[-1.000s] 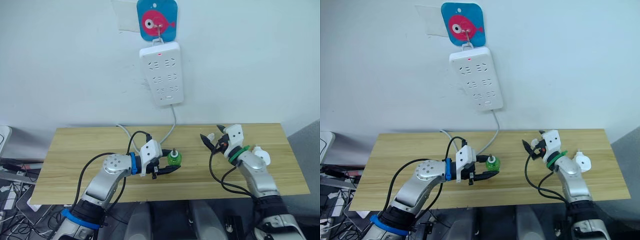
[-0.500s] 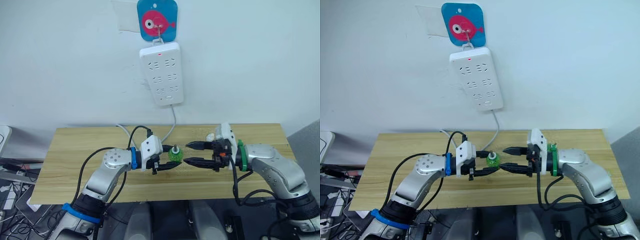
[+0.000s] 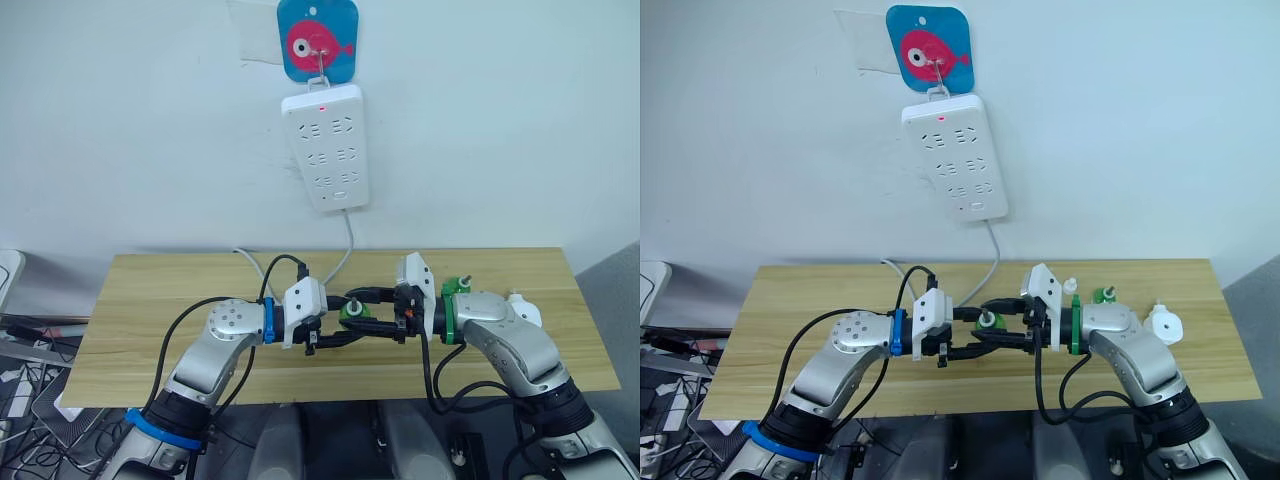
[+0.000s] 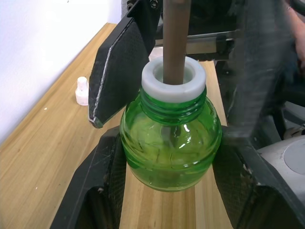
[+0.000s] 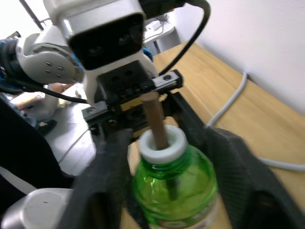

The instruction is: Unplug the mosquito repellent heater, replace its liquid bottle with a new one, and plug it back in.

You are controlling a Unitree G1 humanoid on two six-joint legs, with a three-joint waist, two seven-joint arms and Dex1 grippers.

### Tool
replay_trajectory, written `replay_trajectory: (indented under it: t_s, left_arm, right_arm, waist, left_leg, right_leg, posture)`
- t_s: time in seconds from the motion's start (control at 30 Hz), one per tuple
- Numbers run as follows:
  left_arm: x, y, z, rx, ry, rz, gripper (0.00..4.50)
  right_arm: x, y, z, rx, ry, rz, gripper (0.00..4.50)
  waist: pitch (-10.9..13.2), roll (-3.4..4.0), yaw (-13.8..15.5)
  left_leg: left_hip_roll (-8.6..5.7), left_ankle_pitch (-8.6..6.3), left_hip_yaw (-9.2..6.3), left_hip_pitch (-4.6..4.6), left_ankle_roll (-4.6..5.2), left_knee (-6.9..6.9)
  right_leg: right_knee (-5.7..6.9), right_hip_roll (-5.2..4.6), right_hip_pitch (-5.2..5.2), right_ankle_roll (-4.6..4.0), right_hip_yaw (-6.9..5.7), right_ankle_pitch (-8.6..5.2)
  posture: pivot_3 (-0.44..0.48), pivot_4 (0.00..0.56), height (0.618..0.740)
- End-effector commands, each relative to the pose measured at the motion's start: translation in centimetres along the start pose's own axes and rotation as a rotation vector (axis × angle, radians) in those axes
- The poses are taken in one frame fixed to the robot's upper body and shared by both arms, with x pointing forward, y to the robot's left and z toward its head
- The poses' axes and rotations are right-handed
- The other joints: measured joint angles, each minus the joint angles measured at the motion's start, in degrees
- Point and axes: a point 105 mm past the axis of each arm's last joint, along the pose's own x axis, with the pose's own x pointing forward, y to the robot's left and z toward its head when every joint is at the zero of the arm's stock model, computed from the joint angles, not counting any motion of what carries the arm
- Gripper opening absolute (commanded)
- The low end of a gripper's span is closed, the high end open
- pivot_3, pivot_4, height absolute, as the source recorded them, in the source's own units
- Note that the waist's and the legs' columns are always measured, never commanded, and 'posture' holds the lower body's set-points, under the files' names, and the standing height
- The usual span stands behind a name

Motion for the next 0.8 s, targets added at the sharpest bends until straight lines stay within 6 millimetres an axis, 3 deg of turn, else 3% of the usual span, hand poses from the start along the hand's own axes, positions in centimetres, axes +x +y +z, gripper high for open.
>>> replay_trajectory:
  t_s: [0.03,0.1,0.23,0.3,0.5,0.67,0.8]
  left_arm:
    - [0.2,-0.1,1.6,0.033,-0.064,0.000,2.21]
    - [0.1,0.0,1.9,0.009,-0.086,0.004,2.21]
    - [0.0,-0.1,2.2,-0.066,-0.118,0.004,2.21]
    - [-0.4,0.7,2.6,-0.090,-0.143,0.051,2.94]
    - [-0.9,2.3,4.8,-0.074,-0.286,0.235,4.49]
    - [0.1,2.3,5.8,0.068,-0.342,0.333,4.50]
    - [1.2,2.4,6.5,0.101,-0.386,0.368,4.50]
  right_arm:
    - [0.1,0.6,0.5,-0.017,-0.023,0.036,1.37]
    - [-0.1,0.4,0.6,-0.026,-0.025,0.025,0.90]
    - [-0.7,-0.4,1.1,0.027,-0.064,-0.028,0.85]
    - [-1.4,-1.6,1.5,0.129,-0.119,-0.118,0.85]
    - [-4.1,-4.2,1.3,0.500,-0.281,-0.362,0.85]
    - [-4.8,-5.4,1.8,0.843,-0.494,-0.444,0.85]
    - [-4.9,-5.6,3.0,0.985,-0.597,-0.428,0.85]
  waist:
    - [0.00,0.00,0.00]
    - [0.00,0.00,0.00]
    - [0.00,0.00,0.00]
    - [0.00,0.00,0.00]
    - [-0.01,0.00,0.05]
    - [-0.02,0.00,-0.03]
    - [-0.04,0.01,-0.03]
  left_leg:
    - [0.00,0.00,0.00,0.00,0.00,0.00]
    - [0.01,0.00,-0.01,0.00,0.00,0.00]
    - [0.01,0.00,-0.01,0.00,0.00,0.00]
    - [0.01,0.00,-0.02,0.00,0.00,0.00]
    - [0.03,0.00,-0.04,-0.02,0.00,0.00]
    - [0.04,0.00,0.00,-0.02,0.00,-0.02]
    - [0.01,0.00,0.03,-0.03,0.00,-0.02]
  right_leg:
    - [0.00,0.00,0.00,0.00,0.00,0.00]
    - [0.00,0.01,0.00,0.00,-0.01,0.00]
    - [0.00,0.00,0.00,0.00,0.00,0.00]
    - [0.01,0.00,0.00,0.00,-0.01,0.00]
    - [0.00,-0.04,0.02,-0.01,0.00,0.00]
    - [0.03,-0.04,0.00,-0.01,0.11,0.01]
    - [0.04,-0.03,0.00,-0.02,0.12,0.01]
  posture:
    - [-0.061,0.264,0.740]
    - [-0.061,0.264,0.740]
    - [-0.059,0.259,0.740]
    - [-0.063,0.259,0.740]
    - [-0.071,0.256,0.740]
    - [-0.076,0.249,0.740]
    - [-0.076,0.239,0.740]
